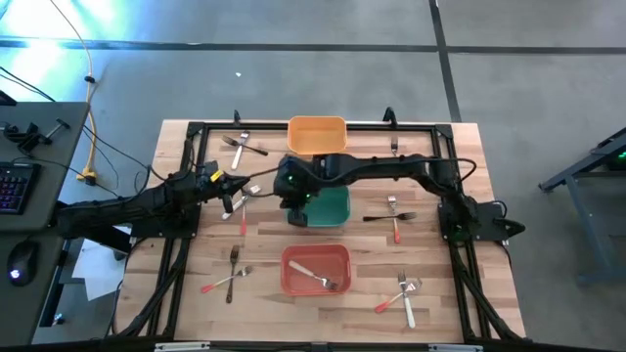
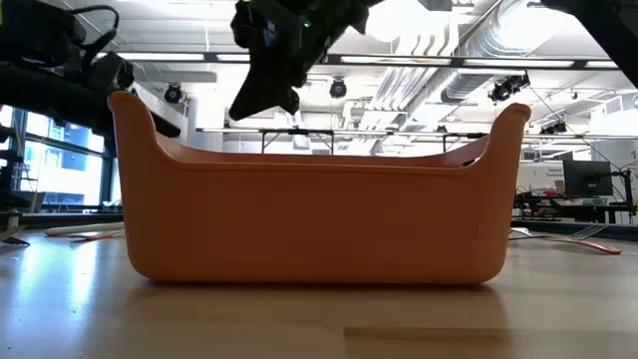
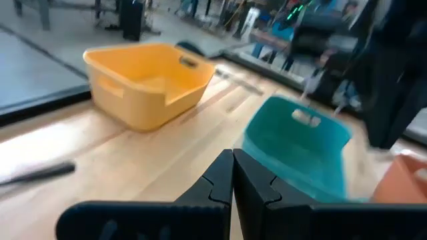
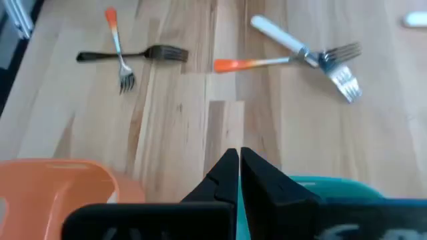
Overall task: Sort silverware by color (type)
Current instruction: Put the orange fork into the yellow bin
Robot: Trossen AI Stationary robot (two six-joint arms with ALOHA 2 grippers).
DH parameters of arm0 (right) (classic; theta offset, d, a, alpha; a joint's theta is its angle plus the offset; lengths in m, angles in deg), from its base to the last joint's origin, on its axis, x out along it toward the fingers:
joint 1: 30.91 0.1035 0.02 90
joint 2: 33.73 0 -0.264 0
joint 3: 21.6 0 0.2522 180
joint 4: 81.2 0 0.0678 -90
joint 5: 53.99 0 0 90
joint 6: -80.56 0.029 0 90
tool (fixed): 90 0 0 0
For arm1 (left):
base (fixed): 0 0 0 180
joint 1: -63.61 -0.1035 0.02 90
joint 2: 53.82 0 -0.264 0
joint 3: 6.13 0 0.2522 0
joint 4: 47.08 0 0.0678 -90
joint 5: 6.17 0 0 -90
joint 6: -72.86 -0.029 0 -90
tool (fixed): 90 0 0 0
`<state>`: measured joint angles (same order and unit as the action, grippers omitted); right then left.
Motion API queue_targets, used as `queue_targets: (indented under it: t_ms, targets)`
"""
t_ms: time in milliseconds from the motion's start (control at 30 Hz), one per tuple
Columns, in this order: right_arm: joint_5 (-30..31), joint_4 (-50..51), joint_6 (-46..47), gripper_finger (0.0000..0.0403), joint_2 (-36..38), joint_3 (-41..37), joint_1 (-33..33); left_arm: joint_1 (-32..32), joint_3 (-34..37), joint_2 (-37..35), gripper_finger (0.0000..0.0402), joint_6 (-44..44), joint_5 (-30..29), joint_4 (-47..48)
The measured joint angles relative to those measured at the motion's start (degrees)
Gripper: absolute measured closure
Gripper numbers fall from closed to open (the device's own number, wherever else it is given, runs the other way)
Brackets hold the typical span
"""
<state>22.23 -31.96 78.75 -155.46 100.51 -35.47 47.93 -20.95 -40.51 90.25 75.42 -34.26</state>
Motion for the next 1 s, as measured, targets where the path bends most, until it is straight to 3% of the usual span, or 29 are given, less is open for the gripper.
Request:
queue_targets:
  t_ms: [333, 667, 1000]
  targets:
    - [-1.73, -23.18, 5.8, 0.0403, 17.5, -25.48, -6.63, 0.02, -0.12, 8.69, 0.0401, 4.63, -0.71, 0.39]
    - [1.77, -24.56, 8.42, 0.0403, 35.82, -42.43, -12.15, 0.01, -10.26, 16.57, 0.0388, 6.53, -3.44, 17.93]
    - [1.81, -24.6, 8.91, 0.0403, 48.34, -53.21, -16.02, 0.0, -21.15, 25.84, 0.0345, 11.0, 1.47, 26.74]
